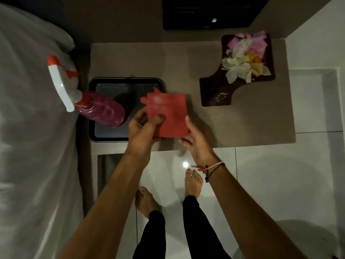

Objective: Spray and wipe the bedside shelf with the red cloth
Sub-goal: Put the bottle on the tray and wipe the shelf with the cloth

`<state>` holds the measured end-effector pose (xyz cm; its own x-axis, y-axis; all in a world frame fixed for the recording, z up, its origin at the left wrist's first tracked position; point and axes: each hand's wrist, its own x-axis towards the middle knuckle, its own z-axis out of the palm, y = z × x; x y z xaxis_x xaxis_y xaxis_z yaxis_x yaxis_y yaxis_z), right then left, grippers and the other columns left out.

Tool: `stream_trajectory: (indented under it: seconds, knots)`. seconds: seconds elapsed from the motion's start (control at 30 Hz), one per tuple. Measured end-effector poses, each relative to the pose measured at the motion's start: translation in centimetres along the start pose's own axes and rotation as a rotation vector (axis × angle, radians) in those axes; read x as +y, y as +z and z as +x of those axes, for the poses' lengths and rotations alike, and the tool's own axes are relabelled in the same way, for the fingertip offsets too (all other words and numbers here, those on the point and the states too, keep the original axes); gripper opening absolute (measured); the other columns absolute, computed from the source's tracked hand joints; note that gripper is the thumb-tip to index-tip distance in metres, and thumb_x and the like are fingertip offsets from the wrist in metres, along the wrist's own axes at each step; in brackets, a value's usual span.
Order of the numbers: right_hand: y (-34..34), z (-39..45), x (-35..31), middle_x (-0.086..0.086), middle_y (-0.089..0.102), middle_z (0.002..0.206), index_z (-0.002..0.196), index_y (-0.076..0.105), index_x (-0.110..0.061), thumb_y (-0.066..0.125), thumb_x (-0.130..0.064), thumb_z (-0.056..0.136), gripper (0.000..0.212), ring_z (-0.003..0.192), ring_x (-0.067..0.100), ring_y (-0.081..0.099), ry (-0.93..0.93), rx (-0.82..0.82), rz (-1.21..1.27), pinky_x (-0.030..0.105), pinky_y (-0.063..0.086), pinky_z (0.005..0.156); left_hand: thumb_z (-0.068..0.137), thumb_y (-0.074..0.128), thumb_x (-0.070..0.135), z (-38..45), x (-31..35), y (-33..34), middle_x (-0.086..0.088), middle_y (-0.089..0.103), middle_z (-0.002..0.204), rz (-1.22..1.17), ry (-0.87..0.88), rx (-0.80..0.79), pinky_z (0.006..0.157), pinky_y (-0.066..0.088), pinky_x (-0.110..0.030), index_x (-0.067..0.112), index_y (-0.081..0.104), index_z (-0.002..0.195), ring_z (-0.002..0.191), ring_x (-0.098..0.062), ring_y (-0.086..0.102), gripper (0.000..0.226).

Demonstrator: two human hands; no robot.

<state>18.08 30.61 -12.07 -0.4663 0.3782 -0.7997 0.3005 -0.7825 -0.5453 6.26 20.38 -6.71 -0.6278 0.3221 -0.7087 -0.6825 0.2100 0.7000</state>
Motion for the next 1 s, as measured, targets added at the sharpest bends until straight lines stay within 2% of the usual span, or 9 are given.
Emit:
stream_trajectory:
  seconds: [0.13, 0.23, 0.3, 0.37, 0.47, 0.6, 0.7, 0.8, 1.0]
  knots:
    - [-3.4, -1.9, 0.5, 0.028, 0.040, 0.161, 0.156, 0.044, -0.009, 0.051, -0.071, 0.089, 0.092, 0.143, 0.044, 0.045, -0.012, -0.381, 0.556, 0.064, 0.030, 0.123, 0.089, 0.071, 0.009, -2.9, -1.0, 1.9, 0.010, 0.074, 0.114, 0.164, 0.000, -0.297, 0.069, 0.061, -0.027, 0.034, 0.069, 0.125, 0.106, -0.017, 0.072, 0.044]
    - [-6.1, -3.3, 0.9, 0.023, 0.056, 0.149, 0.156, 0.044, -0.009, 0.061, -0.081, 0.076, 0.109, 0.138, 0.041, 0.056, -0.048, -0.418, 0.641, 0.060, 0.042, 0.117, 0.091, 0.073, 0.011, -4.6, -1.7, 3.8, 0.023, 0.075, 0.097, 0.497, 0.195, -0.383, 0.071, 0.059, -0.013, 0.029, 0.066, 0.133, 0.098, 0.001, 0.072, 0.047]
    - [-7.7, -4.6, 1.2, 0.022, 0.057, 0.152, 0.153, 0.052, -0.009, 0.065, -0.084, 0.068, 0.114, 0.145, 0.040, 0.050, -0.054, -0.438, 0.722, 0.059, 0.040, 0.120, 0.093, 0.073, 0.021, -5.7, -1.4, 5.2, 0.028, 0.065, 0.099, 0.784, 0.414, -0.358, 0.070, 0.054, -0.006, 0.022, 0.064, 0.136, 0.089, 0.013, 0.067, 0.045]
    - [-9.4, -5.5, 1.4, 0.019, 0.056, 0.154, 0.148, 0.058, -0.012, 0.067, -0.083, 0.068, 0.108, 0.148, 0.039, 0.046, -0.072, -0.397, 0.796, 0.058, 0.038, 0.122, 0.094, 0.070, 0.033, -6.6, -0.3, 6.4, 0.019, 0.064, 0.105, 0.984, 0.600, -0.270, 0.074, 0.053, -0.010, 0.019, 0.067, 0.132, 0.083, 0.009, 0.063, 0.040]
    - [-11.4, -6.4, 2.1, 0.012, 0.053, 0.159, 0.153, 0.053, -0.023, 0.072, -0.081, 0.068, 0.105, 0.146, 0.037, 0.050, -0.127, -0.252, 0.851, 0.058, 0.042, 0.120, 0.099, 0.058, 0.044, -7.1, 2.4, 8.3, -0.006, 0.064, 0.131, 1.153, 0.878, -0.141, 0.095, 0.054, -0.044, 0.017, 0.063, 0.136, 0.116, -0.022, 0.061, 0.046]
    - [-12.8, -6.9, 2.4, 0.014, 0.068, 0.143, 0.144, 0.063, -0.027, 0.072, -0.081, 0.072, 0.090, 0.130, 0.042, 0.065, -0.174, -0.080, 0.961, 0.059, 0.053, 0.104, 0.105, 0.037, 0.050, -5.6, 6.4, 13.8, -0.016, 0.045, 0.157, 1.326, 1.234, -0.123, 0.110, 0.042, -0.051, 0.020, 0.042, 0.156, 0.142, -0.034, 0.044, 0.059]
    - [-12.5, -6.4, 2.5, 0.015, 0.074, 0.134, 0.135, 0.068, -0.027, 0.058, -0.085, 0.078, 0.082, 0.125, 0.042, 0.069, -0.181, -0.012, 0.993, 0.059, 0.057, 0.099, 0.104, 0.029, 0.058, -2.9, 7.9, 17.5, -0.019, 0.020, 0.171, 1.536, 1.277, -0.208, 0.126, 0.022, -0.054, 0.025, 0.024, 0.164, 0.159, -0.035, 0.019, 0.068]
    - [-12.2, -5.4, 2.6, 0.015, 0.071, 0.137, 0.139, 0.062, -0.026, 0.040, -0.086, 0.085, 0.084, 0.133, 0.040, 0.062, -0.179, 0.021, 1.034, 0.060, 0.049, 0.110, 0.099, 0.024, 0.071, 0.0, 7.7, 19.6, -0.020, 0.002, 0.174, 1.818, 1.224, -0.293, 0.129, 0.006, -0.061, 0.032, 0.009, 0.165, 0.162, -0.034, 0.001, 0.078]
    - [-10.9, -3.8, 0.3, 0.017, 0.057, 0.153, 0.152, 0.052, -0.021, 0.041, -0.057, 0.106, 0.060, 0.143, 0.039, 0.052, -0.290, 0.119, 0.955, 0.063, 0.032, 0.124, 0.092, 0.019, 0.079, 2.3, 7.7, 20.5, -0.020, 0.011, 0.173, 1.898, 1.288, -0.253, 0.122, 0.021, -0.066, 0.036, 0.014, 0.164, 0.158, -0.040, 0.017, 0.084]
